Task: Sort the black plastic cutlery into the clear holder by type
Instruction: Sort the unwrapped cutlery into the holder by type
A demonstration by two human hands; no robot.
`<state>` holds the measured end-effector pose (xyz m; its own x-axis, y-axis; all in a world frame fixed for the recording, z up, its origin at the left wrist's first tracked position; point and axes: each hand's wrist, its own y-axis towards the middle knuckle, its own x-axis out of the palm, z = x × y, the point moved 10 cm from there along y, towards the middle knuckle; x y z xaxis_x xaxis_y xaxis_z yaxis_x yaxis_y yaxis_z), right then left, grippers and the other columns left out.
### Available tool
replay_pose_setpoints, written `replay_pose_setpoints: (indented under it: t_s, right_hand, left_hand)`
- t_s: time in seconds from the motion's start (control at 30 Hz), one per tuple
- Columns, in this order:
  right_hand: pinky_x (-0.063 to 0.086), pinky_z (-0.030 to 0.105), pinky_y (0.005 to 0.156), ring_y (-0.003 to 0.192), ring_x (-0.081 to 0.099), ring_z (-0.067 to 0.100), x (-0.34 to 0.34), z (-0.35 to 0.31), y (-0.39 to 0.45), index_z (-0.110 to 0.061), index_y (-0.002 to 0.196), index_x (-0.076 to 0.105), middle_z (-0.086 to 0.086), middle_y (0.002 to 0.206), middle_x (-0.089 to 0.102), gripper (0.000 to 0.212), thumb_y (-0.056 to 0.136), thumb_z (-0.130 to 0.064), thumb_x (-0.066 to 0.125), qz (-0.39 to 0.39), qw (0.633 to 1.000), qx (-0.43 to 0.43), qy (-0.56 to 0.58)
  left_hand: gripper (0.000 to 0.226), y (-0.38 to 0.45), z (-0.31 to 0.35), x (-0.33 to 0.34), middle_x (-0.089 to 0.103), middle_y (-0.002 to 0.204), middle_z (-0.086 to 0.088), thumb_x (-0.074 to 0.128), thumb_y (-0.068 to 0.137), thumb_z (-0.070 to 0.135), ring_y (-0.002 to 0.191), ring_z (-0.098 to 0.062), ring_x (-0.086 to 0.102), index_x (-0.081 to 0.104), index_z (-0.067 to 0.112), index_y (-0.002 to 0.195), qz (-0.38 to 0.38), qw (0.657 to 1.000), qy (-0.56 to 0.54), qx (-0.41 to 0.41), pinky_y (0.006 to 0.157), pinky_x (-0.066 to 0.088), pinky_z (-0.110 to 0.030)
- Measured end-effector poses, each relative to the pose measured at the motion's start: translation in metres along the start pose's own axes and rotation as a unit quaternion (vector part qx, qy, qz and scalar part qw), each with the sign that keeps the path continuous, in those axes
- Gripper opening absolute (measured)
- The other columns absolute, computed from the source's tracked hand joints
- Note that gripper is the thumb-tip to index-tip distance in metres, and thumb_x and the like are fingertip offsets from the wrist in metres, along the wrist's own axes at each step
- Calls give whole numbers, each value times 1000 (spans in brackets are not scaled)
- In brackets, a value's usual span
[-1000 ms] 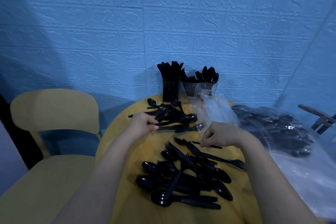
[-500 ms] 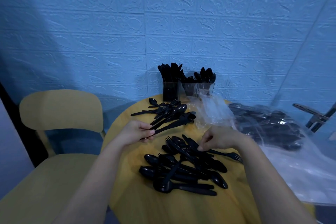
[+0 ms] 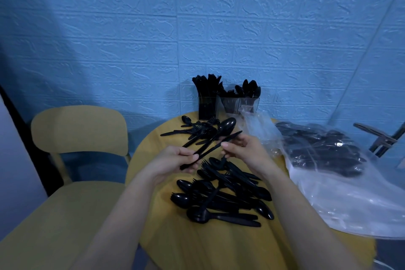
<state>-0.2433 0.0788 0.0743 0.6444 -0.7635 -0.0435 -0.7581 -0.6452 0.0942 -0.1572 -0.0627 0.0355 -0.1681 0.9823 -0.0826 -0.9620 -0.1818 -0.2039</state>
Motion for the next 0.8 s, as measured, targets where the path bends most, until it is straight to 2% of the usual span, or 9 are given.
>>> replay_pose_setpoints:
  t_s: [0.1, 0.2, 0.3, 0.4, 0.5, 0.6, 0.63, 0.7, 0.8]
  right_hand:
    - [53, 19, 63, 64, 66, 10, -12, -11, -2, -5, 89, 66, 2, 72, 69, 6, 84, -2, 64, 12, 999, -30, -21]
    - [53, 19, 61, 59, 63, 10, -33, -18, -3, -3, 85, 66, 1, 64, 67, 4, 86, -2, 62, 44, 998, -41, -18]
    - [52, 20, 59, 57, 62, 9, -43, -18, -3, -3, 82, 64, 4, 66, 66, 6, 88, -5, 61, 57, 997, -32, -28]
    - [49, 20, 57, 54, 60, 7, -41, -14, 1, -4, 79, 60, -1, 61, 65, 12, 89, -10, 61, 51, 996, -15, -69]
    - [47, 20, 57, 53, 57, 5, -34, -12, 5, -9, 73, 59, -3, 59, 64, 18, 90, -15, 62, 38, 994, -1, -100]
    - [45, 20, 57, 52, 56, 5, -29, -15, 11, -8, 75, 60, 1, 63, 64, 18, 90, -18, 63, 37, 992, -1, -123]
    - [44, 20, 56, 52, 55, 5, -26, -18, 14, -6, 77, 61, 2, 65, 64, 18, 89, -19, 63, 37, 990, -5, -132]
    - [43, 16, 53, 50, 54, 2, -14, -28, 21, -5, 79, 62, 0, 65, 64, 18, 89, -20, 64, 37, 987, -19, -156]
    - [42, 14, 49, 48, 53, 0, 0, -40, 34, -13, 73, 60, -4, 62, 62, 20, 89, -25, 64, 49, 981, -36, -183]
  left_hand:
    - [15, 2, 2, -9, 70, 85, 0, 57, 93, 9, 78, -9, 64, 71, 12, 96, 42, 991, 125, 15, 75, 53, -23]
    - [16, 2, 9, -13, 69, 91, 6, 58, 93, 14, 81, -5, 61, 73, 18, 99, 73, 959, 273, 31, 70, 44, -13]
    - [19, 4, 10, -8, 68, 105, 5, 59, 93, 18, 99, -9, 59, 72, 21, 107, 65, 922, 381, 31, 86, 45, -22]
    - [25, 8, 3, 5, 64, 120, 7, 59, 93, 21, 114, -9, 55, 68, 25, 116, 8, 904, 427, 22, 100, 43, -27]
    - [29, 4, 2, 15, 59, 120, 11, 59, 93, 22, 116, -7, 52, 64, 28, 120, -47, 904, 425, 15, 103, 41, -26]
    - [29, 0, 28, 9, 52, 120, 11, 52, 95, 22, 111, -4, 47, 62, 30, 121, 7, 922, 380, 73, 94, 38, -19]
    - [29, -1, 35, 10, 54, 120, 12, 52, 96, 27, 110, -3, 48, 61, 31, 123, 20, 935, 342, 90, 89, 38, -17]
    - [35, 0, 40, 22, 59, 122, 12, 55, 93, 34, 109, -3, 54, 56, 29, 128, -3, 960, 261, 101, 83, 39, -11]
    - [31, 9, 40, 32, 71, 105, 1, 57, 93, 15, 92, -11, 69, 59, 16, 124, -5, 988, 114, 101, 78, 52, -14]
